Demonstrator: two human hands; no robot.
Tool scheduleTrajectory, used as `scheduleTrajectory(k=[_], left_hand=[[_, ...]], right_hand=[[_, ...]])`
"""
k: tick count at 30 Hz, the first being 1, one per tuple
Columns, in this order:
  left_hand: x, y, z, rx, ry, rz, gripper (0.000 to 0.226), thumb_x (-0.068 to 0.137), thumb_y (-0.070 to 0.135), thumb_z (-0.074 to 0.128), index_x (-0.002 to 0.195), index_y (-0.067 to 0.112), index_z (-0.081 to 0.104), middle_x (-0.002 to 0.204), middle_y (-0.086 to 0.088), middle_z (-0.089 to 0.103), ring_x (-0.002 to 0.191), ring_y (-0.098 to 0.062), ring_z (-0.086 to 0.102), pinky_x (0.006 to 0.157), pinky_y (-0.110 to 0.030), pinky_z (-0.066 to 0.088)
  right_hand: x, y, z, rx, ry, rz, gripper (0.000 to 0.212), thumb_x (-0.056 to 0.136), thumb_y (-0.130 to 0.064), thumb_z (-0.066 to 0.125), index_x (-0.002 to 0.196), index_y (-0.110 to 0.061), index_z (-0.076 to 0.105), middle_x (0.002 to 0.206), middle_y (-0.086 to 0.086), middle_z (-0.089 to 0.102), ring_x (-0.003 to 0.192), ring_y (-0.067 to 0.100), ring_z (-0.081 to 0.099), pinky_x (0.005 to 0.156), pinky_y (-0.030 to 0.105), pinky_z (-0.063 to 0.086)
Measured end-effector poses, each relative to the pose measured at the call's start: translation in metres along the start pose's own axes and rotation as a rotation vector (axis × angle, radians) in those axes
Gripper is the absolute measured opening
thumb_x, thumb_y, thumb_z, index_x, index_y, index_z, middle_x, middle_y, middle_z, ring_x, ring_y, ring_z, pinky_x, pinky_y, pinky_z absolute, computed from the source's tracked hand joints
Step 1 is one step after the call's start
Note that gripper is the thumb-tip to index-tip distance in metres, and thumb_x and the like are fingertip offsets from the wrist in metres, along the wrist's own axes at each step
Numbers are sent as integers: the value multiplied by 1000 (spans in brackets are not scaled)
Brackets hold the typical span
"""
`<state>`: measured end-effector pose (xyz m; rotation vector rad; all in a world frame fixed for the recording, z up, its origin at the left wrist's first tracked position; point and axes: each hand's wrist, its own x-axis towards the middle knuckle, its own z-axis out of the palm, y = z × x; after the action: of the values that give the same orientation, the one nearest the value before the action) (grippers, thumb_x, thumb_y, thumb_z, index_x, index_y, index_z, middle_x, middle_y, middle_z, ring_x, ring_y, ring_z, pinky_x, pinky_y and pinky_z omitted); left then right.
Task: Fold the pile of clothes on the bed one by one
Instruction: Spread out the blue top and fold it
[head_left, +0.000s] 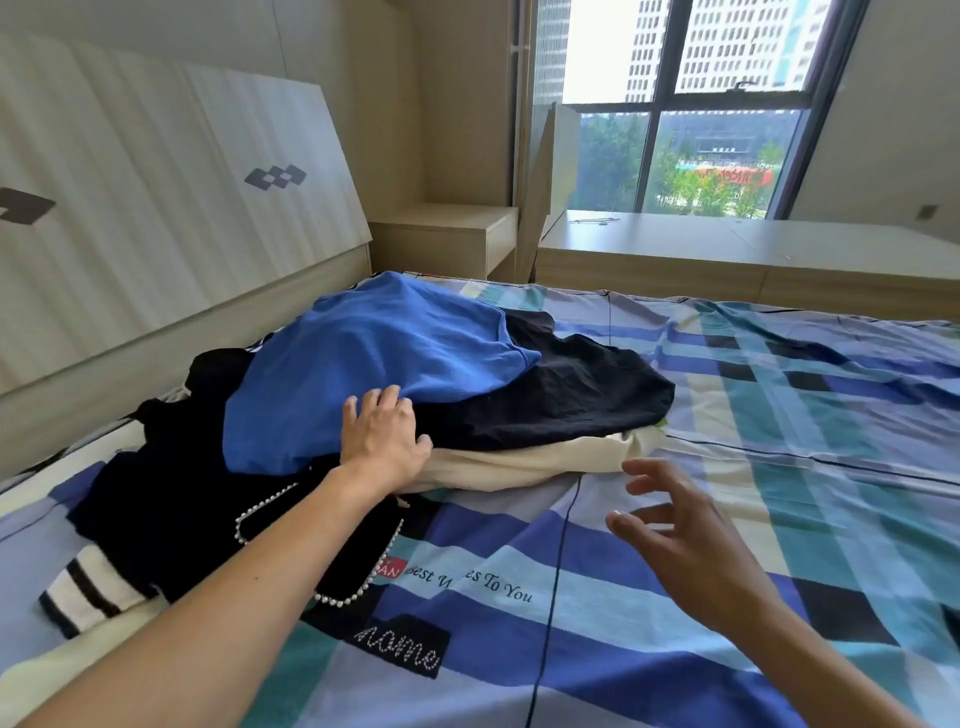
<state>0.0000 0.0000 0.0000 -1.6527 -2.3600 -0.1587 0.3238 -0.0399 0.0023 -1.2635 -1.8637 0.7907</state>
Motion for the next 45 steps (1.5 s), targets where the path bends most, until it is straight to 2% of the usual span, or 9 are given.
scheduleTrajectory(k=[7,11,18,22,26,31,35,40,45], left_hand=[[-8,17,-36,-616,210,99,56,86,41,49,128,7,62,146,-6,53,137,-24,45,114,-41,29],[-37,45,-78,-1013,224,283,28,93,25,62,119,16,68,127,13,63,122,-4,55,108,-22,38],[-102,95,-123,-1631,-375,451,22,88,22,64,107,19,74,110,-12,74,106,-19,67,98,-33,52],[-122,112,-125,-1871,-647,458,30,74,22,78,103,18,74,102,-12,69,95,-25,66,92,-38,53],[-112,109,-121,-1765,-551,441,28,67,21,83,90,24,66,86,-5,64,75,-17,60,70,-27,54],[-95,102,-100,-1112,-121,394,44,64,36,82,99,32,55,87,1,63,70,-10,57,68,-33,51],[-108,110,-87,-1088,-309,487,90,63,50,90,138,38,42,129,17,59,118,0,57,96,-22,48],[-126,130,-66,-1071,-399,526,31,82,31,82,106,40,64,98,30,69,94,15,61,75,-7,44],[-117,146,-53,-1125,-490,528,10,90,22,75,89,28,68,93,9,72,86,-1,62,86,-35,54]], right_hand=[[2,0,-5,29,19,36,42,87,-24,74,124,-33,56,111,-10,61,85,3,68,69,20,54],[1,-5,-7,63,7,28,48,85,-22,76,127,-32,54,115,-6,60,87,6,69,68,21,54],[-4,-11,-17,21,-39,-36,101,73,-16,85,153,-37,27,135,-10,39,109,-3,56,93,31,53],[-6,-3,-23,-90,-140,-86,48,59,-19,67,107,-30,68,111,-7,60,106,-5,51,86,31,51],[-1,7,-44,-95,-83,-15,7,73,-17,67,72,-22,62,63,-10,56,60,6,46,57,34,38],[7,-13,-81,139,12,18,7,78,-19,66,82,-13,69,70,1,61,67,13,52,61,32,41],[5,-25,-99,498,1,169,16,94,-11,58,100,-13,74,103,14,75,97,29,71,88,44,56],[-2,-17,-110,693,47,363,30,95,-15,54,122,-6,65,117,19,71,112,34,67,99,46,53],[-26,-4,-128,771,17,415,31,90,-17,56,116,-7,69,106,15,75,96,25,73,78,32,59]])
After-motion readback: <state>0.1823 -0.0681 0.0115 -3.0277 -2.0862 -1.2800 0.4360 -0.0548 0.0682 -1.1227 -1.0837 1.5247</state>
